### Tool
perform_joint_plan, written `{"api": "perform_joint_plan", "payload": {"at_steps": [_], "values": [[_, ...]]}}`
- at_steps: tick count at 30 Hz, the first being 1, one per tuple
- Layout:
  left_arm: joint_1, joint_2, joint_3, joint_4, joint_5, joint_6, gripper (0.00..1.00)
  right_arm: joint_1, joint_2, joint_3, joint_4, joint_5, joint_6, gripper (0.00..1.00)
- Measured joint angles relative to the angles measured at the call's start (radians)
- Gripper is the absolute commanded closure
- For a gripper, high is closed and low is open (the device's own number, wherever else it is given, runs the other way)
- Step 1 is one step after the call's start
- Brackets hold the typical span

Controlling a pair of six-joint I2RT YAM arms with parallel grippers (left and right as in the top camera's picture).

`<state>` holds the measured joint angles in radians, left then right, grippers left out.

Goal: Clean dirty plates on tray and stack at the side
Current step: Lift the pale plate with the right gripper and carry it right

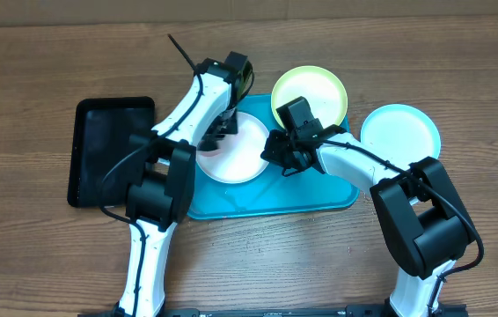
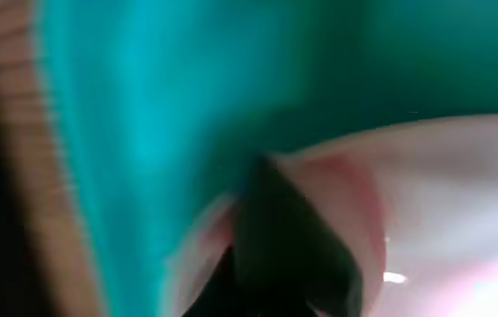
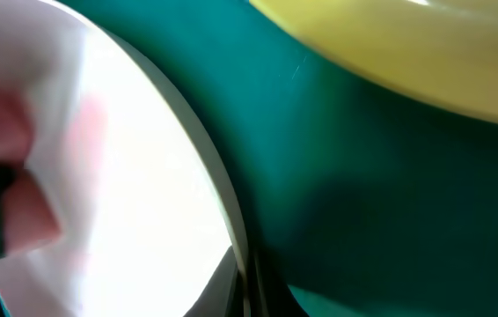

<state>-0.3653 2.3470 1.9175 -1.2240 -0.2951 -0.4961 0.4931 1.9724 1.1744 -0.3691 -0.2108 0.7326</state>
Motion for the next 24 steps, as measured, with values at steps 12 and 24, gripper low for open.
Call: {"api": "perform_joint_plan", "payload": {"at_steps": [12, 24], "values": [[0.068, 0.032, 0.45, -0.267, 0.082, 0.089, 0.96, 0.005, 0.0, 0.117, -0.289, 0.063, -0.053, 0.96], [0.159, 0.032, 0.512, -0.333, 0.262, 0.16, 0.96, 0.117, -0.177, 0.153, -0.53, 0.383, -0.162, 0.96]]}}
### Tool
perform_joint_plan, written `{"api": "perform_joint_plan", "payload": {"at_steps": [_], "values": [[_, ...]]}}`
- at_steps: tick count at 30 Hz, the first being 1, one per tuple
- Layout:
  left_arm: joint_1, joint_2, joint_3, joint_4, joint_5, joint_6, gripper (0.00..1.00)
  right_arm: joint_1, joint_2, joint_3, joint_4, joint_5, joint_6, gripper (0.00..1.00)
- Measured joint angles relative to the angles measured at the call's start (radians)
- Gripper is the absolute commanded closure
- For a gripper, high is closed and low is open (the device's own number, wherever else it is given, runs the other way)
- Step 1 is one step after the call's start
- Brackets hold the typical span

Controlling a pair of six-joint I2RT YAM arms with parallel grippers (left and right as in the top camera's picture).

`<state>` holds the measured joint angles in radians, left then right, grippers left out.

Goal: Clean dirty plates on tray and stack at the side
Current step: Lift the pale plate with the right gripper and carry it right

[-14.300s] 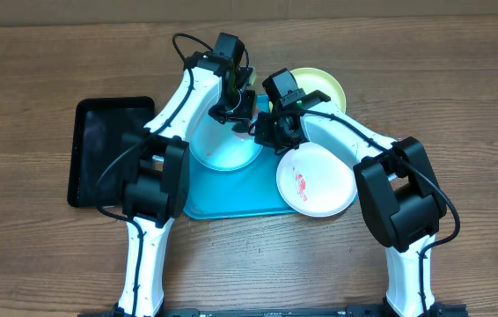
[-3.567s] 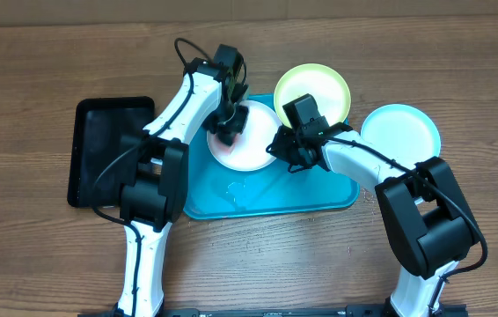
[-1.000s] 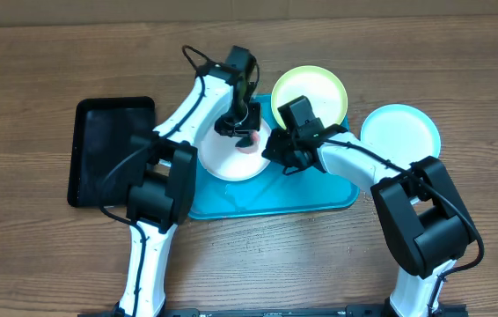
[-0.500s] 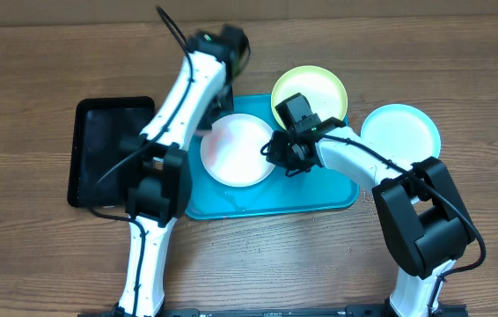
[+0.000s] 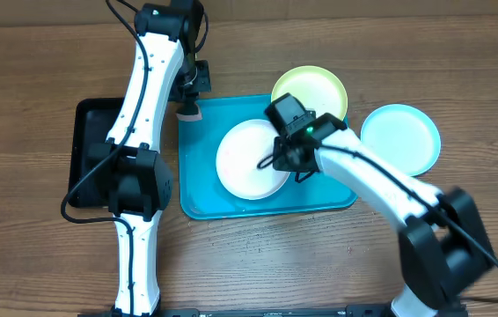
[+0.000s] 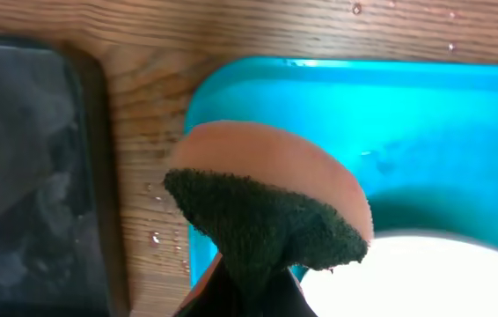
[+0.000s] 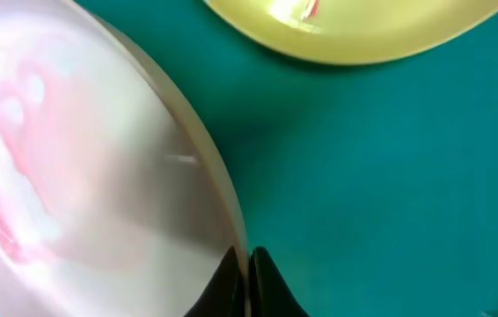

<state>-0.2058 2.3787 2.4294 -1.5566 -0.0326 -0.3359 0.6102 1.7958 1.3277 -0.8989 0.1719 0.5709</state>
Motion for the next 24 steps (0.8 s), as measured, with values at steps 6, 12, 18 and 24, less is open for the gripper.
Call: {"api": "perform_joint_plan", "payload": {"at_steps": [6, 12, 18, 24], "values": [[-0.009, 0.0, -0.002, 0.001, 0.015, 0.003, 0.96, 0.149, -0.14, 0.0, -0.068, 0.303, -0.021, 0.96], [-0.01, 0.0, -0.002, 0.009, 0.019, 0.003, 0.96, 0.294, -0.167, 0.0, -0.127, 0.632, -0.024, 0.96], [-0.01, 0.0, -0.003, 0.011, 0.019, 0.003, 0.96, 0.386, -0.167, 0.0, -0.142, 0.928, -0.025, 0.96], [-0.01, 0.0, -0.003, 0.011, 0.022, 0.003, 0.96, 0.459, -0.167, 0.0, -0.136, 1.18, -0.026, 0.96]]}}
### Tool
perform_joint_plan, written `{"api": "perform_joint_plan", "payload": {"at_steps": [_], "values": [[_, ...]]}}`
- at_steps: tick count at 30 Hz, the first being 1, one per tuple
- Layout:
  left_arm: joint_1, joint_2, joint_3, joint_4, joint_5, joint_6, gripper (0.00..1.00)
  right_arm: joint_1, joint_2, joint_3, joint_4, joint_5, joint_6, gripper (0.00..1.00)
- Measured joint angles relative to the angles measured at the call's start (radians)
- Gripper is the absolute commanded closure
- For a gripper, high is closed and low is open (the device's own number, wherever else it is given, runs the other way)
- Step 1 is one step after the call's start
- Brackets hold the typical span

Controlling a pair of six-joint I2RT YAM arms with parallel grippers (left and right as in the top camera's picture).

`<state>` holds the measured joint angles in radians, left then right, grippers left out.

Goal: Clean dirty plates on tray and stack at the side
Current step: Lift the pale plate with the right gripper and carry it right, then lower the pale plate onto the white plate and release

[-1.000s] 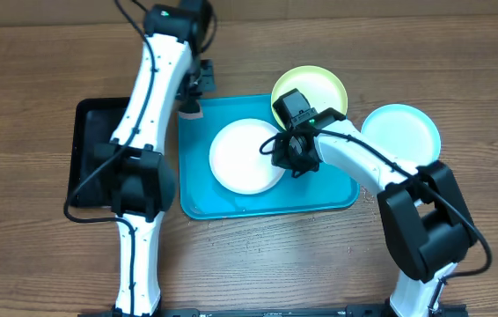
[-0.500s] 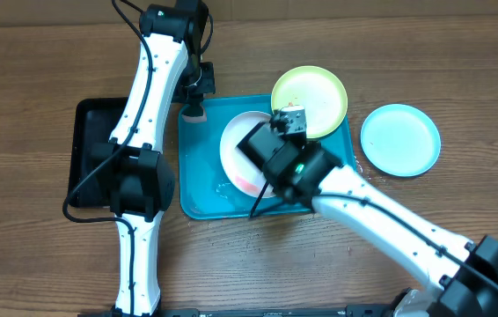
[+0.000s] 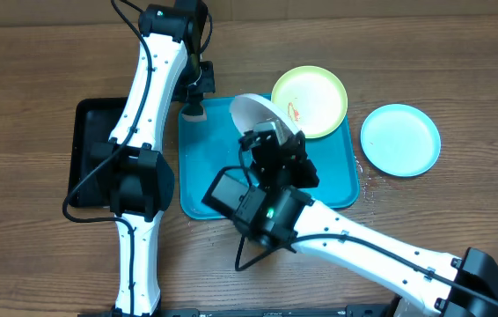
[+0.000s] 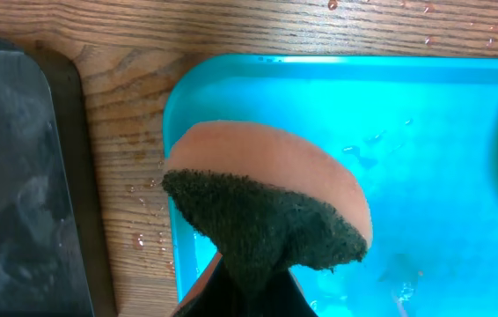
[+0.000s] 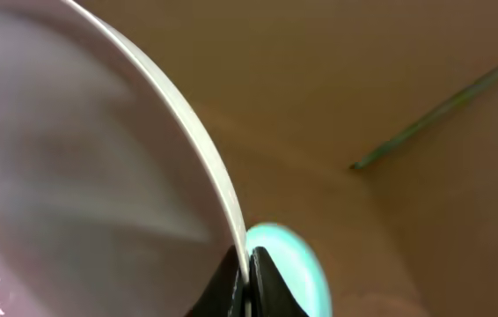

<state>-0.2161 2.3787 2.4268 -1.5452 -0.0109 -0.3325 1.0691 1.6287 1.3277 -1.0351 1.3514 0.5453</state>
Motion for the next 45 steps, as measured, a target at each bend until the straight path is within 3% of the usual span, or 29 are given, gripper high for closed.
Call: {"api": "perform_joint_plan", "payload": {"at_steps": [6, 15, 21, 27, 34, 45], "values": [[0.0, 0.0, 0.0, 0.0, 0.0, 0.0, 0.96, 0.034, 0.0, 0.0, 0.002, 0.137, 0.0, 0.96], [0.0, 0.0, 0.0, 0.0, 0.0, 0.0, 0.96, 0.038, 0.0, 0.0, 0.003, 0.171, 0.006, 0.96], [0.0, 0.0, 0.0, 0.0, 0.0, 0.0, 0.96, 0.038, 0.0, 0.0, -0.03, 0.074, 0.036, 0.96], [0.0, 0.0, 0.0, 0.0, 0.0, 0.0, 0.96, -0.012, 0.0, 0.0, -0.147, -0.15, 0.172, 0.96], [0.0, 0.0, 0.0, 0.0, 0.0, 0.0, 0.96, -0.287, -0.003, 0.0, -0.115, -0.554, 0.204, 0.96], [0.0, 0.0, 0.0, 0.0, 0.0, 0.0, 0.96, -0.921, -0.071, 0.0, 0.0, -1.25, -0.037, 0.96]]}}
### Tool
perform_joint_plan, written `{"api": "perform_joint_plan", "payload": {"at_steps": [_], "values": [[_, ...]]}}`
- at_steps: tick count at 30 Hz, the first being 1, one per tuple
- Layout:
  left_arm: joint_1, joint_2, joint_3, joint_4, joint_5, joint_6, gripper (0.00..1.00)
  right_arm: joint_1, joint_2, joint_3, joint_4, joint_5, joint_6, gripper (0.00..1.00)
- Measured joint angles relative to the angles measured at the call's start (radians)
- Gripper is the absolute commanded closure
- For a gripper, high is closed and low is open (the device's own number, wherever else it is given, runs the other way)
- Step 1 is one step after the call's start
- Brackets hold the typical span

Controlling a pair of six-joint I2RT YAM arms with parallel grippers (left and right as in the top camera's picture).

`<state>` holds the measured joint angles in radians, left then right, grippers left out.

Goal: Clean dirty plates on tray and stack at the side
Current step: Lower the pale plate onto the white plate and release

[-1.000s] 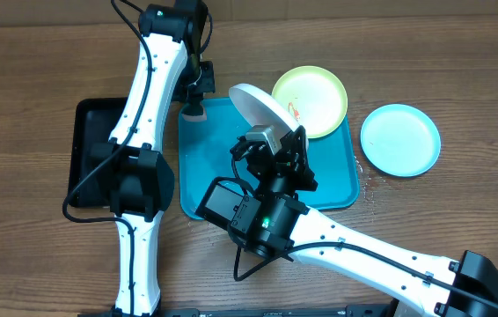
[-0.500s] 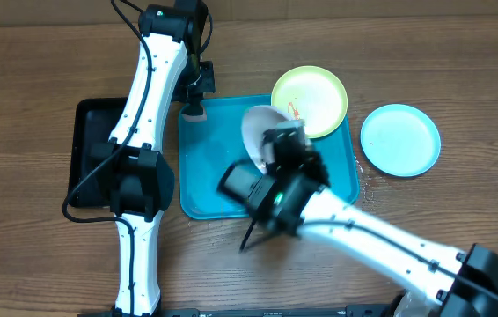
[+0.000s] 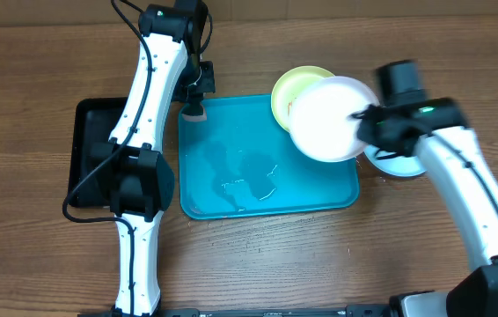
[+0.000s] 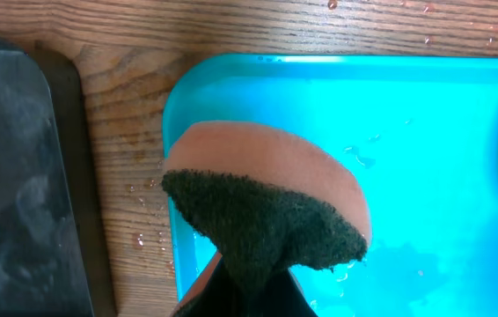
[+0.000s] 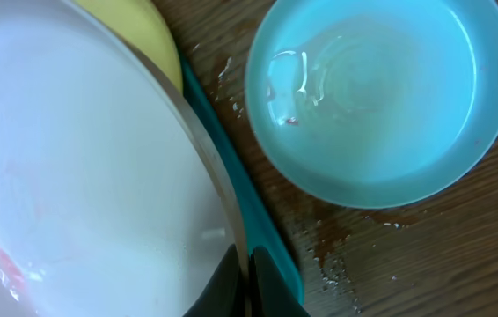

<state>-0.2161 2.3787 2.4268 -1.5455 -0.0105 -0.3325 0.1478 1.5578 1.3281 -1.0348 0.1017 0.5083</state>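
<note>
My right gripper (image 5: 246, 269) is shut on the rim of a white plate (image 3: 326, 119), held in the air over the right end of the teal tray (image 3: 319, 195). The white plate (image 5: 82, 176) fills the left of the right wrist view. A light blue plate (image 5: 377, 101) lies on the wood to the right, partly hidden overhead by the arm. The yellow-green plate (image 3: 291, 88) sits at the tray's back right, half covered by the white one. My left gripper (image 4: 249, 282) is shut on a pink and dark green sponge (image 4: 262, 207) over the tray's back left corner (image 3: 192, 110).
A black tray (image 3: 99, 150) lies left of the teal one. The teal tray's floor (image 3: 240, 172) is wet, and water drops lie on the wood by the blue plate (image 5: 337, 255).
My right arm has swung from the tray's middle to its right end with the white plate, now over the yellow-green plate beside the blue one. The left arm and sponge have stayed put.
At first the sponge was on the white plate in the tray, with my right gripper at the plate's rim. Then the left arm stood at the tray's back left corner with the sponge. The right gripper then held the plate tilted up, and now holds it at the right.
</note>
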Motion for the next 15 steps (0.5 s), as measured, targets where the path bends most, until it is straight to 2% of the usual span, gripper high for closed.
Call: {"api": "perform_joint_plan", "payload": {"at_steps": [7, 15], "values": [[0.0, 0.0, 0.0, 0.0, 0.0, 0.0, 0.96, -0.273, 0.0, 0.0, -0.006, -0.142, -0.058, 0.96], [-0.002, 0.0, 0.0, 0.001, 0.0, 0.0, 0.96, -0.405, 0.008, 0.0, -0.011, -0.138, -0.092, 0.96]]}}
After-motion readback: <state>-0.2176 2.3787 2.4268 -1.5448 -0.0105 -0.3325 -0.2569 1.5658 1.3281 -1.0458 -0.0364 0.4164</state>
